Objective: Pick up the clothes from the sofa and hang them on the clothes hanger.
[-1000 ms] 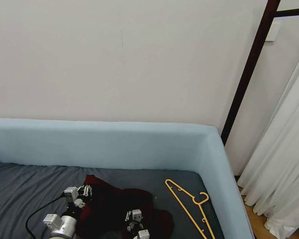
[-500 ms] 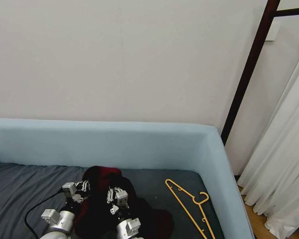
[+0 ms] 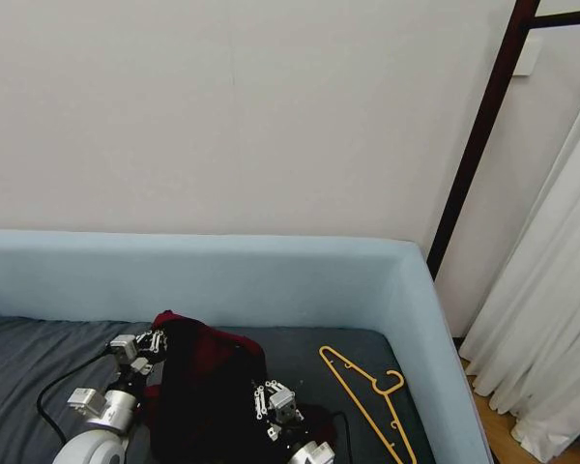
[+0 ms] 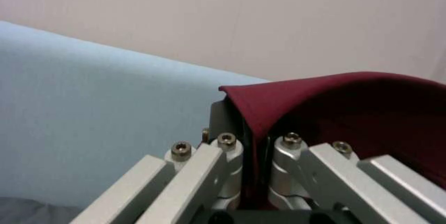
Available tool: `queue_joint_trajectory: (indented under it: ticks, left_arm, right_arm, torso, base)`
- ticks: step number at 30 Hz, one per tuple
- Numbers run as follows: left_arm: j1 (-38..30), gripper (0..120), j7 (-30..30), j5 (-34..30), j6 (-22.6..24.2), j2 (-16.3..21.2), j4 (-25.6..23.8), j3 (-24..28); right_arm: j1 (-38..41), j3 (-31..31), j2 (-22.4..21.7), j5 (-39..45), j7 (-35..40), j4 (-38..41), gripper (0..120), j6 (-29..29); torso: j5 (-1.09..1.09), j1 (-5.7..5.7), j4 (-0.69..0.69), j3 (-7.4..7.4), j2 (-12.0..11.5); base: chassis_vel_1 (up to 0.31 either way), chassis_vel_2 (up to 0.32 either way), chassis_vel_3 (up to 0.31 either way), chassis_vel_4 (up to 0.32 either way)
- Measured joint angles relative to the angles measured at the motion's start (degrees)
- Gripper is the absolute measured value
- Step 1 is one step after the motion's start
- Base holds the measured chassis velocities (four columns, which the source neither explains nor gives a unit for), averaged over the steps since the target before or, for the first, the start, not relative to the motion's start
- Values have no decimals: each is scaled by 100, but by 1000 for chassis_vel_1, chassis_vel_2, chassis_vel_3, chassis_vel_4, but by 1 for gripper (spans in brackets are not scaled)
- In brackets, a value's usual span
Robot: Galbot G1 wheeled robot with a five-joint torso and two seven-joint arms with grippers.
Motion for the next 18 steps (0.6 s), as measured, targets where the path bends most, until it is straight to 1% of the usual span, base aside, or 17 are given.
queue_joint_trajectory:
  ticks: [4,7,9,12,13,15,18]
  left_arm:
    - [5,1,2,5,0,32,-12,-6]
    - [15,1,1,27,0,87,-20,-25]
    - [42,1,-2,77,0,132,-19,-28]
    - [63,1,10,143,-42,152,-5,-20]
    - [63,1,10,143,-42,152,-5,-20]
    - [36,1,12,143,-51,151,-17,-13]
    - [-26,1,-5,127,-116,183,-101,-13]
  right_arm:
    - [146,58,-35,84,-84,-125,0,19]
    - [304,126,-145,195,-215,-199,0,21]
    - [454,179,-308,386,-397,-192,0,19]
    - [663,213,-708,1014,-1167,96,0,-44]
    - [663,213,-708,1014,-1167,96,0,-44]
    - [756,224,-977,1397,-1748,328,0,-97]
    - [828,320,-1391,1779,-2417,669,0,-225]
  torso:
    - [2,0,0,1,0]
    - [2,0,0,1,0]
    - [1,0,1,0,0]
    - [0,0,2,1,0]
    - [0,0,2,1,0]
    - [0,0,2,1,0]
    - [0,0,1,1,0]
  base:
    - [0,0,0,0]
    - [0,0,0,0]
    - [0,0,0,0]
    - [0,0,0,0]
    - [0,0,0,0]
    - [0,0,0,0]
    - [0,0,0,0]
